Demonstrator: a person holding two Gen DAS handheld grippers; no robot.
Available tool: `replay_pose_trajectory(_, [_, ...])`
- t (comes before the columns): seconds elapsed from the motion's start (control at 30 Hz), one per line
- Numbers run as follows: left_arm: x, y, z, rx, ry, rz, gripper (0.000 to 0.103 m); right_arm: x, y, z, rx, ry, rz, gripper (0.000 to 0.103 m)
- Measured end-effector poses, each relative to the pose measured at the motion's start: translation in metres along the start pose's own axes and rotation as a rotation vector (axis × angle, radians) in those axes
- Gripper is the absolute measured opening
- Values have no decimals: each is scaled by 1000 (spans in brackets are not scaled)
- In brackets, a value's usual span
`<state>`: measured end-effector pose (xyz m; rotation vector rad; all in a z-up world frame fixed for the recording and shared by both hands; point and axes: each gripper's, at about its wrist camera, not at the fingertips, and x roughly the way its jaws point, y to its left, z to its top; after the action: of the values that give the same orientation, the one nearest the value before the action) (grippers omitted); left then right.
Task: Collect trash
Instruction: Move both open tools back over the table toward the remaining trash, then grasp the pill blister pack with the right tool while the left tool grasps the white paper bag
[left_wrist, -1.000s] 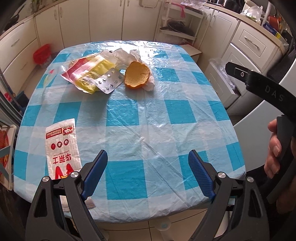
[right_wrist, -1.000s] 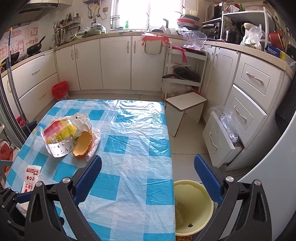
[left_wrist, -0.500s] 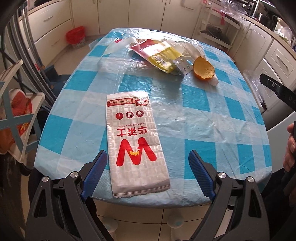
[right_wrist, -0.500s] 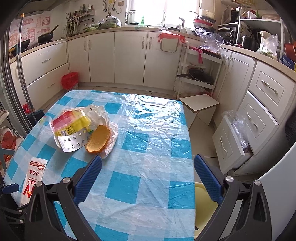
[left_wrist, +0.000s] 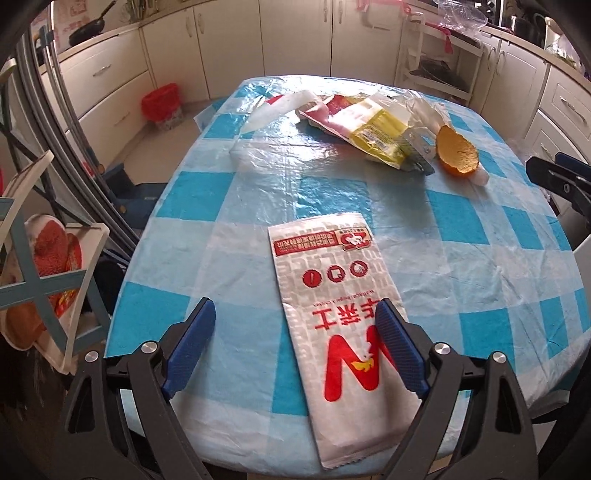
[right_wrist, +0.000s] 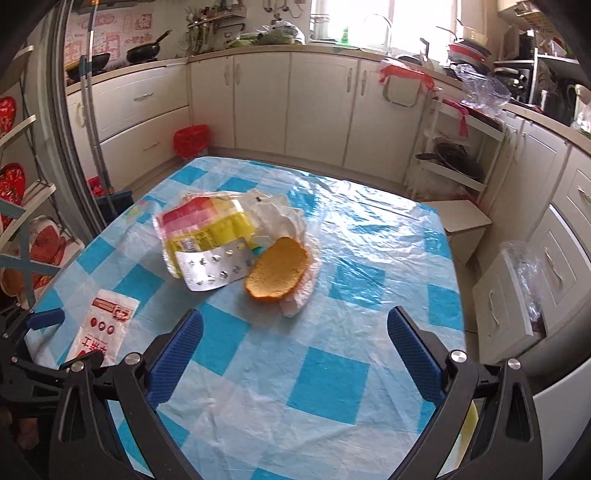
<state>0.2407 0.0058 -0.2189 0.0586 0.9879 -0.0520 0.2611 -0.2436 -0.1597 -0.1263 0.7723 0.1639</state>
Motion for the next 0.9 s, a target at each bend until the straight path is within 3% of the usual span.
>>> replay_pose_trajectory(0.17, [2, 10, 3, -3, -20, -6, 83, 14, 40, 7, -144, -22, 59, 96])
replay_pose_trajectory(0.3, [-1, 19, 4, -44, -7, -53, 83, 32, 62, 13, -231, -23, 120, 95])
replay_pose_trajectory(0.5, [-13, 32, -5, -135, 34, -179, 83, 67, 78, 14, -320, 45, 142, 68])
replay_pose_trajectory(0.67, [-18, 11, -15, -80, 32, -180, 87, 81, 70, 12, -285, 94, 194, 20])
replay_pose_trajectory(0.73, [-16, 1, -15, -29, 22, -143, 87, 75, 65, 15, -254, 75, 220, 8])
replay_pose_trajectory(0.9, [-9, -9, -11, 26, -9, -116, 86, 59, 38, 21, -108, 55, 333, 4])
